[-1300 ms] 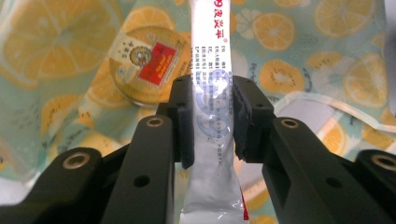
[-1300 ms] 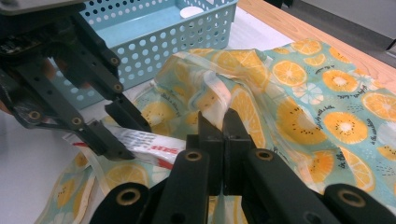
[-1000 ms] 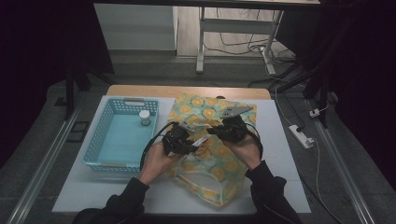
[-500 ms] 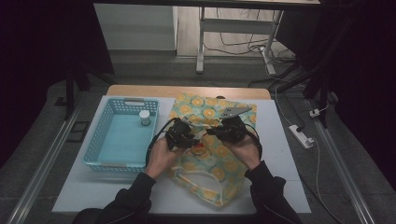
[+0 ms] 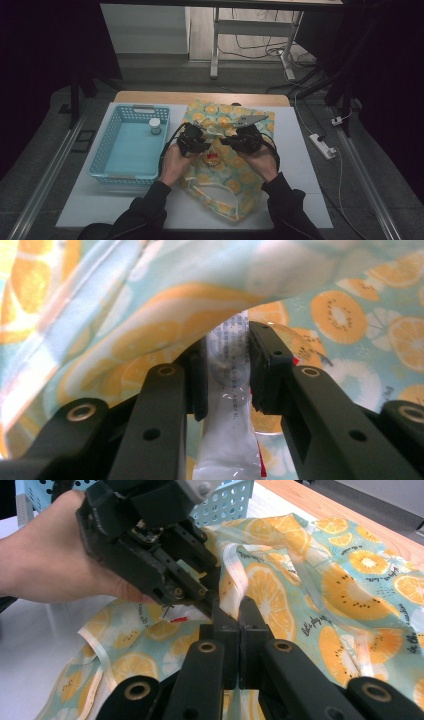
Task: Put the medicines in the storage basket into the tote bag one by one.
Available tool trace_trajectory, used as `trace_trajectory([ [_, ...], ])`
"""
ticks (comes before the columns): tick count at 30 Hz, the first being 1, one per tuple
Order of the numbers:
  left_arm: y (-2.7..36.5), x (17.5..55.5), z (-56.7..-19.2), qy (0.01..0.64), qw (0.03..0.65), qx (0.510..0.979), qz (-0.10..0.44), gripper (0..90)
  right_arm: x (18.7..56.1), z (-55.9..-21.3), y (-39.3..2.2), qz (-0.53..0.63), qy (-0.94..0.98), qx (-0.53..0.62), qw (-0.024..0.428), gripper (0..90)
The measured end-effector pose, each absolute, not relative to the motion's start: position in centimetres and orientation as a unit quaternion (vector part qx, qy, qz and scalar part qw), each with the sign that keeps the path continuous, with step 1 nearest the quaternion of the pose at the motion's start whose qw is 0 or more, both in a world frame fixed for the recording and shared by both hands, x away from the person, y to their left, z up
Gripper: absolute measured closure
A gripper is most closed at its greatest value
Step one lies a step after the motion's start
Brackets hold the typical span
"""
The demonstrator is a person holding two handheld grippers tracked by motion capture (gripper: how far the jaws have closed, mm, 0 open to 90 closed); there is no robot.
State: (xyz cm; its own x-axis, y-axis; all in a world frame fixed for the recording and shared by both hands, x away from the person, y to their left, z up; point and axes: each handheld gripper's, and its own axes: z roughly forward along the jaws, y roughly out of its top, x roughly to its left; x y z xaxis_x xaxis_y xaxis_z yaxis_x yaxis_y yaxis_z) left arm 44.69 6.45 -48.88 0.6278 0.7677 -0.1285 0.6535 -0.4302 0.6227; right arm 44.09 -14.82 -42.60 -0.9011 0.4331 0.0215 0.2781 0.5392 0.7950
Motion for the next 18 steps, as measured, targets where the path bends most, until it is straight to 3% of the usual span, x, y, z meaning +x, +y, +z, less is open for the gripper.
trace_trajectory([
  [10,6.63,45.76,-49.88,0.44,0.323,0.833,0.088,69.4,44.06,-42.75,-14.66,0.431,0.874,0.204,0.089,89.8],
  [18,6.76,45.34,-48.98,0.428,0.339,0.833,0.086,46.5,44.03,-42.68,-14.73,0.434,0.873,0.204,0.089,89.7],
])
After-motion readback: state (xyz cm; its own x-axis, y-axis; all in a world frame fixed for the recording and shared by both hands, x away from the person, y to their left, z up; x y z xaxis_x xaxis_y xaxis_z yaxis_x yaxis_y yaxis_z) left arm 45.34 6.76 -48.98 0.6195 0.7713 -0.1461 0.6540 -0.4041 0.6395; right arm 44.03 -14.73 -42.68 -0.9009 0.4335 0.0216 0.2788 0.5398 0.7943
